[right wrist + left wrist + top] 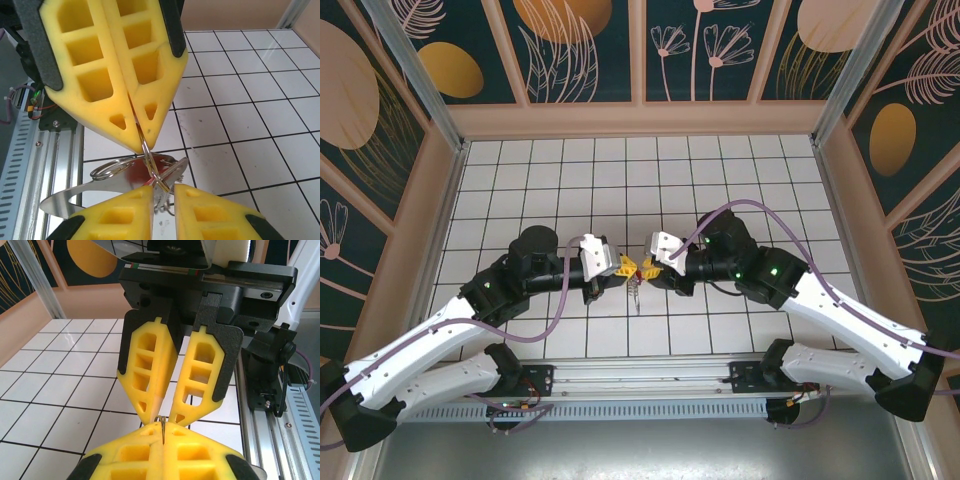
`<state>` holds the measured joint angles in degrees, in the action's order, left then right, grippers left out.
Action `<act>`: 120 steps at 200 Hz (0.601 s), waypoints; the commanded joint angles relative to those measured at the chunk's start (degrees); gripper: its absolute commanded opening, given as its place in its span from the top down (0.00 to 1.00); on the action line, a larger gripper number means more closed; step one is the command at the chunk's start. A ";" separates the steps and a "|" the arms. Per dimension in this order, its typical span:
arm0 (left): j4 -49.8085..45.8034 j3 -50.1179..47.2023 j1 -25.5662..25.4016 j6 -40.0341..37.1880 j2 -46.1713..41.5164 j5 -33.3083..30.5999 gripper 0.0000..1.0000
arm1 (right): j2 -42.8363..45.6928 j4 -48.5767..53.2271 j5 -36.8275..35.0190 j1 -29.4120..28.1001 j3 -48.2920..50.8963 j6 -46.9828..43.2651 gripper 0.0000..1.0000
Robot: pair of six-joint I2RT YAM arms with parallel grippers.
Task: Put the keys on the keyring
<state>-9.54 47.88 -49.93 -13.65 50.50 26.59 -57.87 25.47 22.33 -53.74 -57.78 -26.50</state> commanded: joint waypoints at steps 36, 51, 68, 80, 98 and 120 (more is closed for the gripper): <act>3.01 -0.53 -0.16 0.61 -1.10 1.58 1.00 | 0.74 -1.91 -2.15 -0.47 -1.00 -0.38 0.83; 3.20 -0.64 -0.17 0.58 -1.02 1.77 1.00 | 0.74 -2.33 -1.91 -0.42 -0.93 -0.91 0.84; 3.33 -0.77 -0.14 0.71 -0.84 1.94 1.00 | 0.71 -2.96 -0.96 -0.41 -1.02 -1.47 0.90; 3.47 -0.93 -0.17 0.80 -0.93 1.98 1.00 | 0.54 -2.97 -0.33 -0.41 -1.02 -1.74 0.94; 3.65 -1.24 -0.12 0.96 -1.41 1.83 1.00 | 0.44 -2.79 0.21 -0.46 -1.02 -2.06 0.97; 3.57 -1.36 -0.09 0.99 -1.70 1.73 1.00 | 0.48 -2.55 1.46 -0.43 -0.93 -2.03 0.92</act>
<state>-8.73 46.92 -49.93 -13.41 49.91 27.00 -57.87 25.19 21.47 -53.74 -57.78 -28.08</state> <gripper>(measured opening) 0.037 0.053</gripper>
